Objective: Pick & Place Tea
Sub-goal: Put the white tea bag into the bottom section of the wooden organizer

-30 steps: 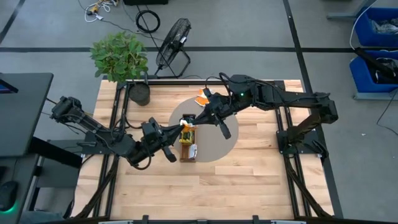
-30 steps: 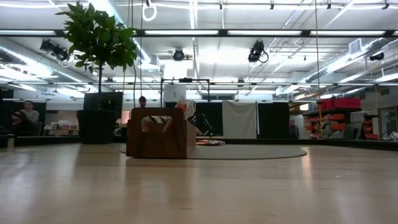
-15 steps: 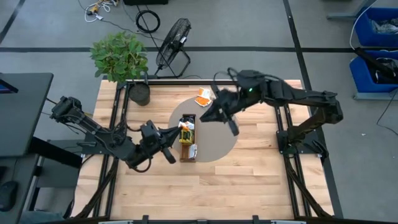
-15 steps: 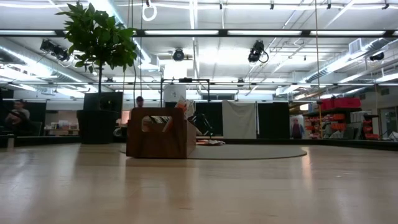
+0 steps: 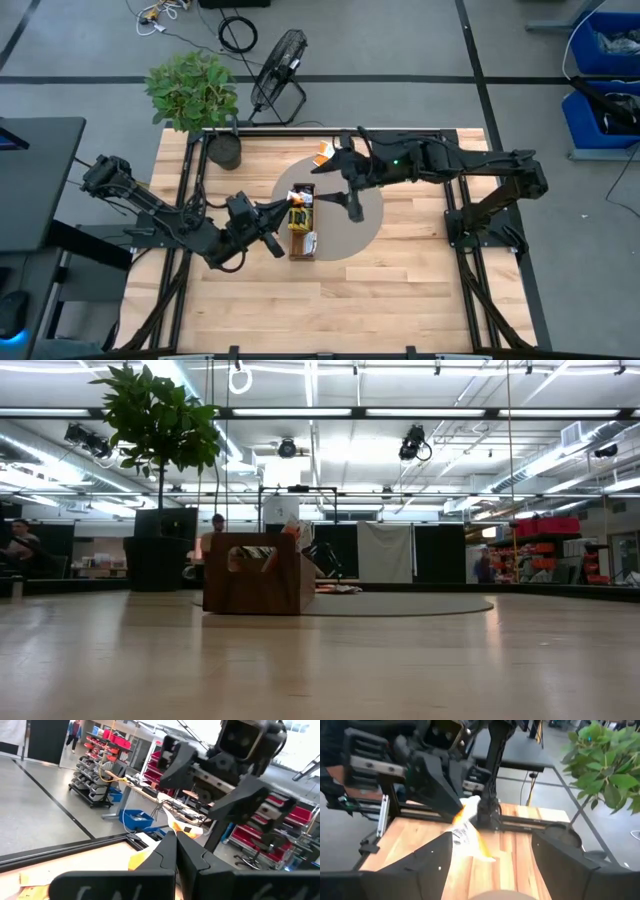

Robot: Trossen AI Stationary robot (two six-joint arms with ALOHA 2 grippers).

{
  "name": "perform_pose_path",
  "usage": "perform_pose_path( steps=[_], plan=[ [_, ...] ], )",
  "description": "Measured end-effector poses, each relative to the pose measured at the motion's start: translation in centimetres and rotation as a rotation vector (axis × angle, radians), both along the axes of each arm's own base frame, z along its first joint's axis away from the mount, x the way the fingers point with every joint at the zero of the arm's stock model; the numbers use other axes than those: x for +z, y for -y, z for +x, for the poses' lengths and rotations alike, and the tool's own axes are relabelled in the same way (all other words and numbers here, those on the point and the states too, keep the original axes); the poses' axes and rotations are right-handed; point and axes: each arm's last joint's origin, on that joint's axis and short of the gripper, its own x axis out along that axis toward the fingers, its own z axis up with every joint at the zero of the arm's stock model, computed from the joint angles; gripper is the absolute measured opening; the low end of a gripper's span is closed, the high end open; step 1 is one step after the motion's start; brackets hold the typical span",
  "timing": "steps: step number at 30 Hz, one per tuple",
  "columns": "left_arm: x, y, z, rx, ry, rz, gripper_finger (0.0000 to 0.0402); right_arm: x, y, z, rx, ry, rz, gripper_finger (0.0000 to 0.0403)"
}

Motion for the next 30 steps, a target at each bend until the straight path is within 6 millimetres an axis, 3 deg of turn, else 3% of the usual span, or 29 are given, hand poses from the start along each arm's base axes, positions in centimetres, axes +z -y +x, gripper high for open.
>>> perform_pose_path(
  steps=[8,22,30],
  plan=[
    [0.0,-0.1,0.0,0.015,0.001,-0.005,0.0002,-1.3,-0.4,1.4,0.020,-0.030,0.007,0.0252],
    [0.1,-0.7,0.3,0.030,0.018,-0.024,0.0002,-2.0,-1.1,2.6,0.025,-0.019,-0.011,0.0241],
    [0.0,-0.7,0.3,0.022,0.016,-0.021,0.0002,-2.2,-1.2,2.7,0.049,-0.028,-0.026,0.0152]
  ],
)
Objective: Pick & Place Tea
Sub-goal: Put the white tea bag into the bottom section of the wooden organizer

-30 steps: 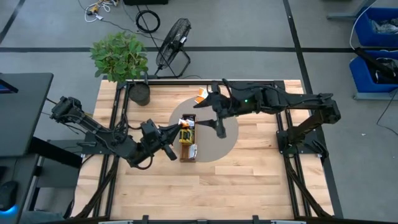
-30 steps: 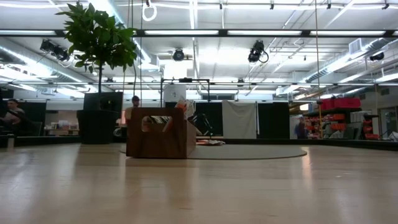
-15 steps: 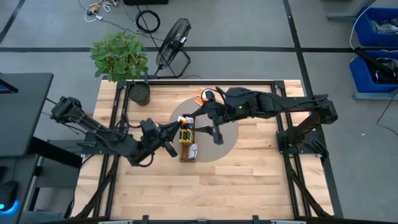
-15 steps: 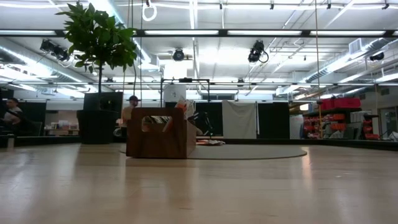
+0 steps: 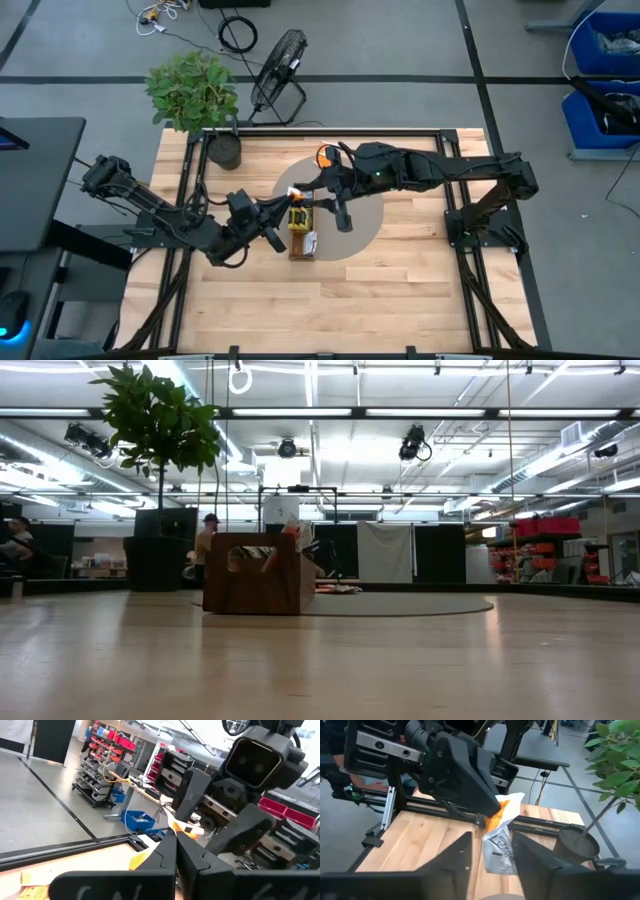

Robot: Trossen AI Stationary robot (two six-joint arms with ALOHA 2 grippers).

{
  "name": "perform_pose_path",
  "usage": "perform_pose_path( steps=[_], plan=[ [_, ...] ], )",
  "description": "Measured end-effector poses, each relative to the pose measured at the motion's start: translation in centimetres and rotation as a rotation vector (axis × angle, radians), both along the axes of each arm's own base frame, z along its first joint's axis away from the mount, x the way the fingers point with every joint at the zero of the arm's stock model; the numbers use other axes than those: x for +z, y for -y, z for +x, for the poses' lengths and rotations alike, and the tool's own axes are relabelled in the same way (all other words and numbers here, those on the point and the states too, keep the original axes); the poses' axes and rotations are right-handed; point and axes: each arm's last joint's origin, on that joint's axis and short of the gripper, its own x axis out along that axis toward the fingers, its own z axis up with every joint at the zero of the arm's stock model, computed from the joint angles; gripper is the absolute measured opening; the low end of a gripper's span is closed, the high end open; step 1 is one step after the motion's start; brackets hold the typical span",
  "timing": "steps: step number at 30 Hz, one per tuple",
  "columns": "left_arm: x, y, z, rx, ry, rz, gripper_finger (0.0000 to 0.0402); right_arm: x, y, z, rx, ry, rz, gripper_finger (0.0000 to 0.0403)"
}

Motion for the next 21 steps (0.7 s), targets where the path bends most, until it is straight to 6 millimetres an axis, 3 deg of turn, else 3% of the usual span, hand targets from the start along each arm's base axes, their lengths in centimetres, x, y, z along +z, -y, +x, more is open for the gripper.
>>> perform_pose_path(
  steps=[9,21],
  plan=[
    [-0.1,0.2,-0.1,-0.008,-0.027,0.027,0.0002,-0.1,-0.1,-0.1,0.024,-0.013,0.012,0.0012],
    [-0.2,1.4,-0.5,-0.080,-0.053,0.064,0.0018,-0.3,-0.2,-0.2,0.077,-0.040,0.030,0.0003]
  ],
)
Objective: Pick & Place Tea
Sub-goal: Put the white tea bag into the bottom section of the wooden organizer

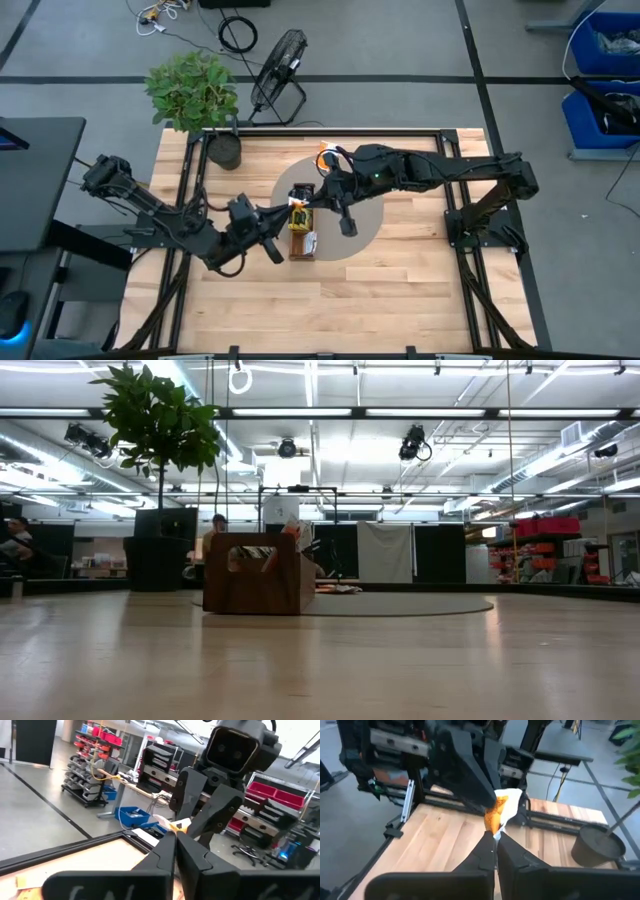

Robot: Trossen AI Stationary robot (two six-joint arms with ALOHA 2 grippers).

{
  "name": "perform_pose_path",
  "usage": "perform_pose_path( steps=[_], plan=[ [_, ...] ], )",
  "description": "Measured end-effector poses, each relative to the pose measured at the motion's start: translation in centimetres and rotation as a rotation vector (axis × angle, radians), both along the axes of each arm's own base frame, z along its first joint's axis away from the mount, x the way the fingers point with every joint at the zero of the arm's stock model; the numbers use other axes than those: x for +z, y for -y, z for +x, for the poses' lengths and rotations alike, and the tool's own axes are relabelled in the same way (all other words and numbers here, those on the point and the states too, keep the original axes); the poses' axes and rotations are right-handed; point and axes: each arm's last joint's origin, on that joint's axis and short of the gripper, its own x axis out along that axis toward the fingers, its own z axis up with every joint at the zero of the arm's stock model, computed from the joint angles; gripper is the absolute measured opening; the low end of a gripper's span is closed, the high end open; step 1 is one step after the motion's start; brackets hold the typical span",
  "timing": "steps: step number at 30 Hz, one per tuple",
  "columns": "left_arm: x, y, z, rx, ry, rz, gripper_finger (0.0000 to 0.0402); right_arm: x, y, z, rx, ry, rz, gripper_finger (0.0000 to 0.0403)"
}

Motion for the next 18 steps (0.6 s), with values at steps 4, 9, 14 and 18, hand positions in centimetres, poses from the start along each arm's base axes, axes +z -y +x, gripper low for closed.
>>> perform_pose_path(
  steps=[4,9,14,18],
  plan=[
    [0.0,0.3,-0.2,-0.012,0.013,-0.020,0.0047,-0.1,0.0,-0.1,0.013,-0.019,0.004,0.0002],
    [0.1,0.5,-0.3,-0.029,0.059,-0.081,0.0103,-0.3,0.0,-0.5,0.015,-0.059,0.001,0.0001],
    [1.3,-0.3,-1.2,-0.036,0.171,-0.211,0.0169,-0.6,-0.6,-1.0,0.076,-0.103,-0.028,0.0001],
    [2.4,-2.4,-1.5,-0.135,0.262,-0.327,0.0226,-1.0,-1.4,-1.3,0.153,-0.124,-0.110,0.0000]
  ],
)
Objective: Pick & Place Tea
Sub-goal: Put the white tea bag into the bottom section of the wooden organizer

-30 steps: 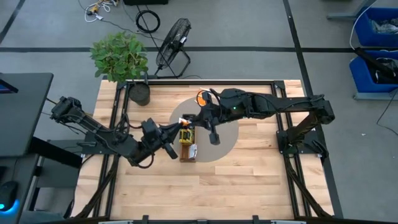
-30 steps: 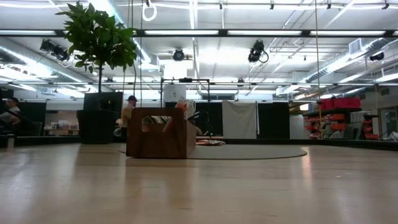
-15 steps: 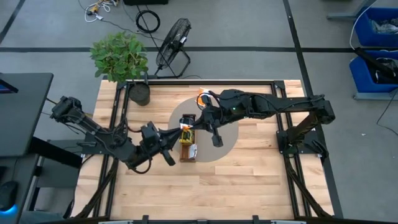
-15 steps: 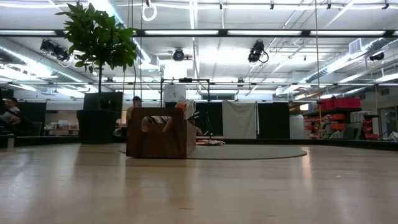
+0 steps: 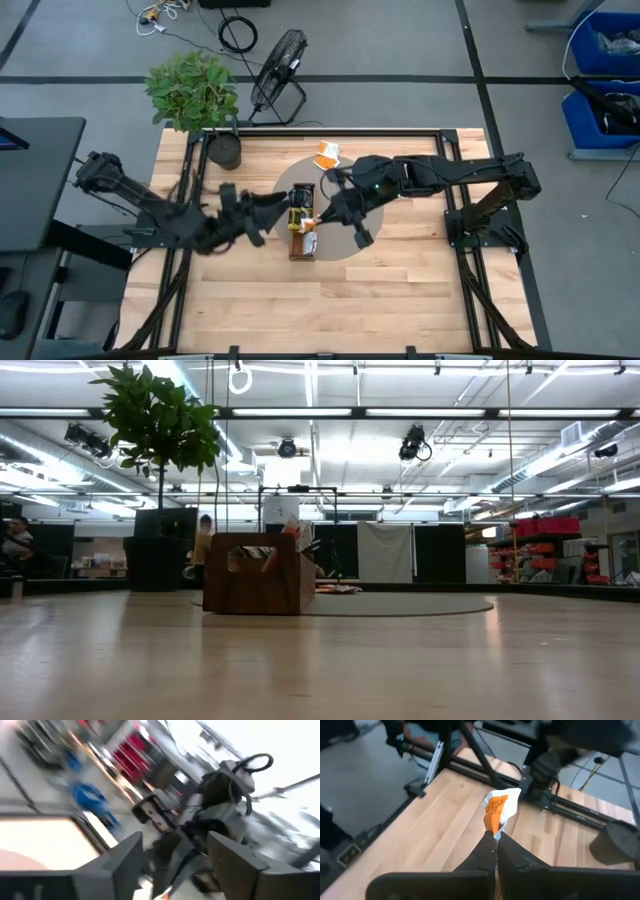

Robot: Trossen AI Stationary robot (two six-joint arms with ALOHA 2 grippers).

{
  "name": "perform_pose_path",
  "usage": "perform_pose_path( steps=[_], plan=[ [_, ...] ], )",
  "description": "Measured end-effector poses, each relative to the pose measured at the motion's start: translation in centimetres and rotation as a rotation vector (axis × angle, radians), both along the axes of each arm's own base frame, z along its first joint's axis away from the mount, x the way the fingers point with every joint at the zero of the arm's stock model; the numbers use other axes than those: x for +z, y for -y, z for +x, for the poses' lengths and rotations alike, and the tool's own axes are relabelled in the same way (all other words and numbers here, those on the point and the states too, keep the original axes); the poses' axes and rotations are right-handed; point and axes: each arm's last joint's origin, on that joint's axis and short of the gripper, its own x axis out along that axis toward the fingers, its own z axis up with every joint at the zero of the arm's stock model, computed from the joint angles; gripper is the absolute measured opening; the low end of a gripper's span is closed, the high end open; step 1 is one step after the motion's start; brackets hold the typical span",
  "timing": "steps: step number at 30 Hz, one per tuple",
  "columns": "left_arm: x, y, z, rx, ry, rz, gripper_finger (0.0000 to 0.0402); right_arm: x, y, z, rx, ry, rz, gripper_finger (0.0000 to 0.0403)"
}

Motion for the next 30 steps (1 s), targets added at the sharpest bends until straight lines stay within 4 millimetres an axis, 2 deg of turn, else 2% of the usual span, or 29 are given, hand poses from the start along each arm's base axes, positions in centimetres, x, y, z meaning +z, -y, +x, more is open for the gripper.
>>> perform_pose_path(
  steps=[2,5,10,15,21,26,30],
  plan=[
    [0.2,-1.4,-0.1,-0.119,0.012,-0.058,0.0251,-0.1,0.0,-0.1,0.015,-0.001,-0.028,0.0000],
    [-0.7,-3.4,0.0,-0.305,-0.072,-0.161,0.0277,0.5,0.3,-0.4,0.011,-0.021,-0.039,0.0000],
    [-1.1,-5.1,0.7,-0.479,-0.131,-0.204,0.0286,1.8,0.3,-0.9,0.028,-0.014,-0.050,0.0000],
    [0.2,-6.8,1.0,-0.516,-0.244,-0.178,0.0286,1.7,0.2,-1.3,0.053,-0.064,-0.024,0.0000],
    [3.1,-8.0,1.8,-0.550,-0.482,-0.112,0.0286,1.5,0.2,-1.4,0.052,-0.089,-0.020,0.0000],
    [4.7,-8.4,3.7,-0.595,-0.592,-0.070,0.0287,1.4,0.2,-1.2,0.046,-0.092,-0.012,0.0000],
    [4.9,-8.6,5.9,-0.671,-0.639,-0.055,0.0287,0.8,0.2,-0.7,0.042,-0.112,-0.008,0.0000]
  ],
)
